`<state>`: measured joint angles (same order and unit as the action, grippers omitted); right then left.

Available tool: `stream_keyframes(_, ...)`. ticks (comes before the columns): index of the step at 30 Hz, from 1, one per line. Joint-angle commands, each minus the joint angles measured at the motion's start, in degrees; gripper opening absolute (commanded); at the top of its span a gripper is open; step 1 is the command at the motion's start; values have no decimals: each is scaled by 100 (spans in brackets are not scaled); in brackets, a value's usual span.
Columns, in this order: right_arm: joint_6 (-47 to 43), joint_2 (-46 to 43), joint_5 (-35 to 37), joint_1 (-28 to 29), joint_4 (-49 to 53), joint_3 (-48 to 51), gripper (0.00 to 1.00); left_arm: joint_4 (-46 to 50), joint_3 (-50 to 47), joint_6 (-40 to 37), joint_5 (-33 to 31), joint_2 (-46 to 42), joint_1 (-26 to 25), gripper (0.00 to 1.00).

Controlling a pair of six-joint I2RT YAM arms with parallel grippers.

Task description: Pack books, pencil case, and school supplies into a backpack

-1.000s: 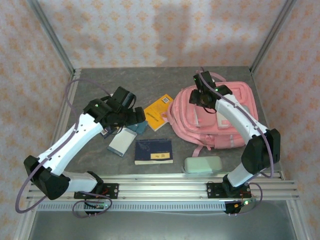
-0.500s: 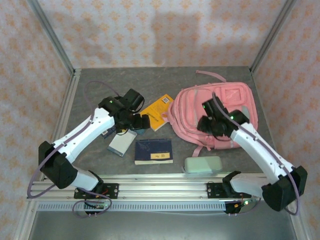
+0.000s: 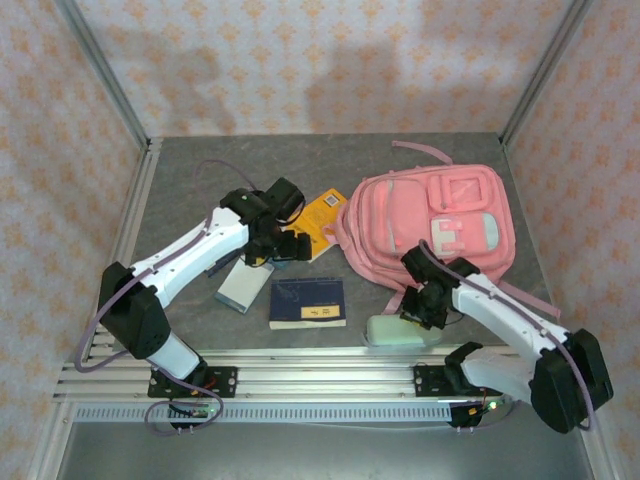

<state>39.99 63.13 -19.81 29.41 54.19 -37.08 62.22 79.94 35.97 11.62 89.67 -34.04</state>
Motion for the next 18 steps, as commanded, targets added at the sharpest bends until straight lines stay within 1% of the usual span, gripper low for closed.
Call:
stream_keyframes(1,71,345,-271,123,-765,165,22,222,322,-61,-3,15,-32,96)
stream_keyframes(5,78,631,-169,241,-1328,33,21,387,422,-155,-147,16,-33,96)
stream_keyframes(9,-99,890,82,241,-1727,-461,21,434,477,-233,-192,-2,-25,96)
stream_keyframes(11,-284,1084,227,241,-1694,-815,24,387,511,-310,-111,35,-31,96)
stream_keyframes(13,-493,1246,333,241,-1455,-1238,29,316,663,-498,17,175,-118,95)
stream_keyframes(14,-585,1275,346,241,-1308,-1415,32,355,800,-712,-4,285,-217,95)
stream_keyframes(15,-669,1272,391,241,-1072,-1612,37,414,973,-877,-22,438,-331,95)
stream_keyframes(18,-613,914,644,241,-437,-1757,49,476,1359,-1158,63,916,-643,95)
